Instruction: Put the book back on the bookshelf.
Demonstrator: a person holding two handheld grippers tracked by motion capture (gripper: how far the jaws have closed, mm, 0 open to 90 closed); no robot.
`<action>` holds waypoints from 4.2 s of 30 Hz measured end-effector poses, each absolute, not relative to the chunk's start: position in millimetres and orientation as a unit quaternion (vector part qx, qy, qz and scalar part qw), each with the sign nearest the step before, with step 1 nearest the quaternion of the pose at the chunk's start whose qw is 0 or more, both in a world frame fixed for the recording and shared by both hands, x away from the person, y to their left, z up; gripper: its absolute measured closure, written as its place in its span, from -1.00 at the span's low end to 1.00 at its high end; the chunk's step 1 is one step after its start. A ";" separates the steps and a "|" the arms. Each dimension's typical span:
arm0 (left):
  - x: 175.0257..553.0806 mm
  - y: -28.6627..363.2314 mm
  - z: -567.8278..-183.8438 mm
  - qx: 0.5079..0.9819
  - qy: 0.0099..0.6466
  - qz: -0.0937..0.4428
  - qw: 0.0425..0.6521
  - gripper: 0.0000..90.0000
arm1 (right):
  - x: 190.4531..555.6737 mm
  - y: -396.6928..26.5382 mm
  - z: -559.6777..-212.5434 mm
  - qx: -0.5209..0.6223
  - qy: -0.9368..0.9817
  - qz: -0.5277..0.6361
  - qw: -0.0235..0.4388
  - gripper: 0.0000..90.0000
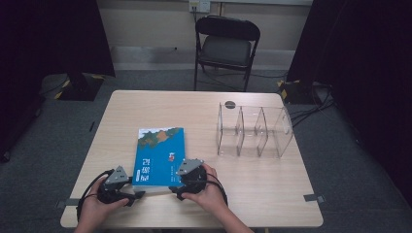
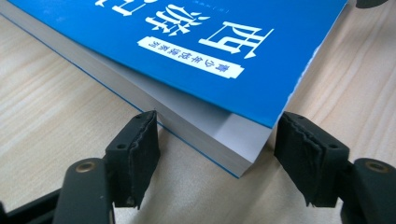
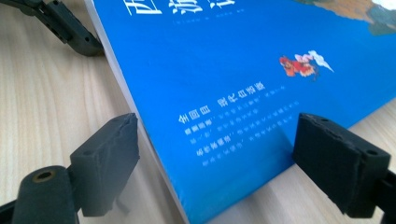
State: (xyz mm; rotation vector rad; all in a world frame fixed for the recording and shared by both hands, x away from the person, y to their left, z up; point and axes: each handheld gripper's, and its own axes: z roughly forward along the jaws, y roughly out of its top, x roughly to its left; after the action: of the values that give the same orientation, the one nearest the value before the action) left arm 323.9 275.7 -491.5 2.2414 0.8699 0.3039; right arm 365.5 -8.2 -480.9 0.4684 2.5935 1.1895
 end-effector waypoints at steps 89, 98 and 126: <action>328.6 269.9 -466.2 0.840 0.374 0.094 0.382 -0.59 | 356.4 38.7 -472.6 0.125 0.873 0.452 0.138 0.57; 324.4 275.7 -473.5 0.852 0.358 0.091 0.370 -0.63 | 357.8 39.2 -462.8 0.120 0.880 0.437 0.140 0.62; 317.3 283.7 -489.6 0.872 0.334 0.080 0.349 -0.60 | 369.1 35.9 -420.6 0.148 0.887 0.418 0.130 0.67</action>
State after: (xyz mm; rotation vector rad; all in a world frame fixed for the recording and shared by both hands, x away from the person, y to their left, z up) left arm 317.3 283.7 -489.6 2.2606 0.8657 0.2065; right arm 369.1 35.9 -420.6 0.4310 2.5754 1.2157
